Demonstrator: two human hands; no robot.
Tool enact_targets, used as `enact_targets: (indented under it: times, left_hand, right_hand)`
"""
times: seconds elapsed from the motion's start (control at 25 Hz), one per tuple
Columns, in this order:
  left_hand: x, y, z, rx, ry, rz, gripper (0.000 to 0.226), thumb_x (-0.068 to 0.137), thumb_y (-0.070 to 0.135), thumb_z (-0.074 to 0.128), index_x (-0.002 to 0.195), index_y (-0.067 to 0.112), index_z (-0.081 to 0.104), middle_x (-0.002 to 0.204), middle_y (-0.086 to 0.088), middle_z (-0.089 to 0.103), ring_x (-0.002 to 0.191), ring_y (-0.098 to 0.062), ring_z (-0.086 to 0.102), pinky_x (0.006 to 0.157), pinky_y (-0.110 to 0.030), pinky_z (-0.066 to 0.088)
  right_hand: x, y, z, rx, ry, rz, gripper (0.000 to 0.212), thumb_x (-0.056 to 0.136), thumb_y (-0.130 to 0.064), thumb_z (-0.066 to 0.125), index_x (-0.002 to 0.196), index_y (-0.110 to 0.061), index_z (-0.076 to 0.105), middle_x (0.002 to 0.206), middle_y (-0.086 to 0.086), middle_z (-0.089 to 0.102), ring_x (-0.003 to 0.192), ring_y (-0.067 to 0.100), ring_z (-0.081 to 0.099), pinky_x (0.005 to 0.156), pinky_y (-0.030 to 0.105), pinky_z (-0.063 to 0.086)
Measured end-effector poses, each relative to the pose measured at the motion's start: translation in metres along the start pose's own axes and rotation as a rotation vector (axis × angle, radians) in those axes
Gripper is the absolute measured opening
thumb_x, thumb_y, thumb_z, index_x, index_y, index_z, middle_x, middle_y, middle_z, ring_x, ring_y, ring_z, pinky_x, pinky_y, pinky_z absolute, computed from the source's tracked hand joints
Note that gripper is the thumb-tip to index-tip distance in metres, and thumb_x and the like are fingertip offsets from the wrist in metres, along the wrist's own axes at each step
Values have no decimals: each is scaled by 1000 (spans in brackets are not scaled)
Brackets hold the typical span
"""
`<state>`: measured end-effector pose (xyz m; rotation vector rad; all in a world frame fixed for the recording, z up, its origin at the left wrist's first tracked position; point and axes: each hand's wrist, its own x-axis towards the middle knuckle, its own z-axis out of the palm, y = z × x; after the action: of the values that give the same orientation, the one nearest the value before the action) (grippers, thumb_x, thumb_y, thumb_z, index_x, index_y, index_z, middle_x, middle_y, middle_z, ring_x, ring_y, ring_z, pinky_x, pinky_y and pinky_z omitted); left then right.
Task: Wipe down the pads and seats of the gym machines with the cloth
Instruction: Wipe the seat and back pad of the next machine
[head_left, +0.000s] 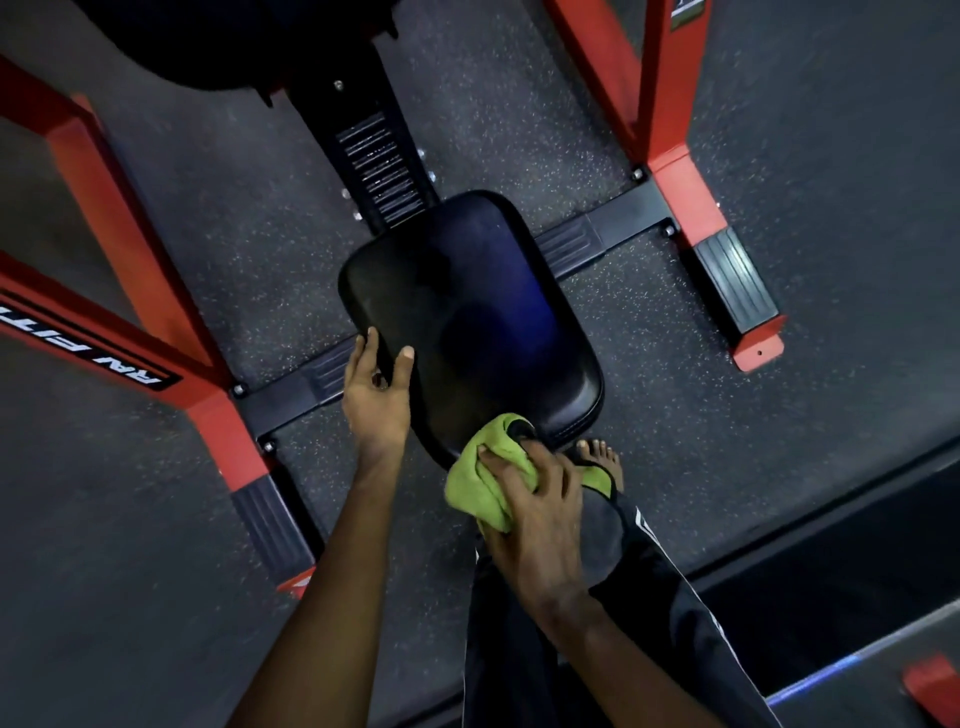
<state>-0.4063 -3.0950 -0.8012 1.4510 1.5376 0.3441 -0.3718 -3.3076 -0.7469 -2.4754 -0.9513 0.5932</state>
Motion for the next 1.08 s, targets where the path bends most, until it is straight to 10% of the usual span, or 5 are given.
enact_targets:
  times: [0.44, 0.68, 1.08]
  left_hand:
    - [-8, -1, -9, -97, -23, -82, 61, 88, 44, 73, 145, 34, 50, 128, 14, 60, 114, -2, 55, 98, -18, 44]
    - [-5, 1, -11, -81, -98, -96, 63, 94, 39, 68, 150, 27, 44, 137, 0, 60, 117, -10, 59, 98, -21, 47]
    - [-19, 93, -47, 274, -191, -67, 46, 101, 26, 56, 146, 29, 50, 133, -12, 63, 115, -30, 62, 94, -30, 48]
  right_hand:
    - [23, -11, -15, -280, -190, -269, 73, 67, -45, 84, 132, -46, 51, 141, -3, 38, 116, 26, 39, 89, 49, 51]
    - [100, -23, -54, -76, -166, 37, 55, 86, -46, 68, 137, -40, 51, 137, 1, 43, 121, 27, 42, 97, 47, 50]
    - [155, -43, -102, 3, -325, 3, 59, 79, -48, 72, 135, -39, 56, 130, 9, 51, 118, 38, 52, 103, 45, 47]
